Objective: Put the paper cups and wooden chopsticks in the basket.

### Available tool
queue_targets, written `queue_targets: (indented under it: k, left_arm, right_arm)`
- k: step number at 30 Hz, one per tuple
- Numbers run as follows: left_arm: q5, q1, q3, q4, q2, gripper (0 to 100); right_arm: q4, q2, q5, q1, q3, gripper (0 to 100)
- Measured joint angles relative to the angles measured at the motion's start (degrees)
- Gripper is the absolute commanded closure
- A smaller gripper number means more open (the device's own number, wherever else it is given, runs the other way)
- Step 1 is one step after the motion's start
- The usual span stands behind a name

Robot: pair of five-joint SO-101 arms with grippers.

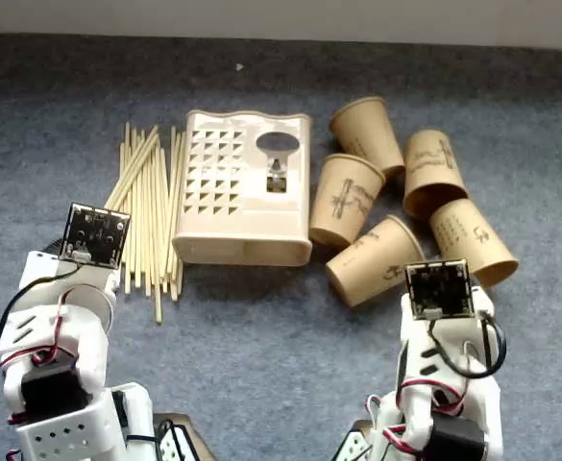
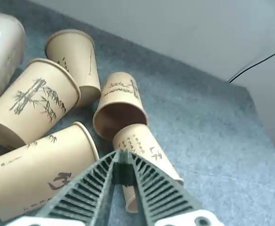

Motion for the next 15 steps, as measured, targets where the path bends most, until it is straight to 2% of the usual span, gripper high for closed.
queue_targets:
  k: [4, 7, 10, 15]
  left_arm:
    - [0.0, 0.0, -8.9, 6.2, 0.7, 92]
    - [0.2, 0.2, -15.6, 10.9, 5.0, 92]
    - [2.1, 1.8, -22.4, 15.0, 12.4, 92]
    - [6.6, 4.2, -35.8, 16.6, 30.0, 89]
  right_arm:
    - [3.3, 9.1, -1.2, 0.0, -10.4, 99.2]
    - [5.2, 18.5, -5.6, 0.0, -18.5, 99.2]
    - [8.9, 29.2, -10.5, 0.0, -28.0, 99.2]
    - [11.6, 43.7, -15.1, 0.0, -40.1, 99.2]
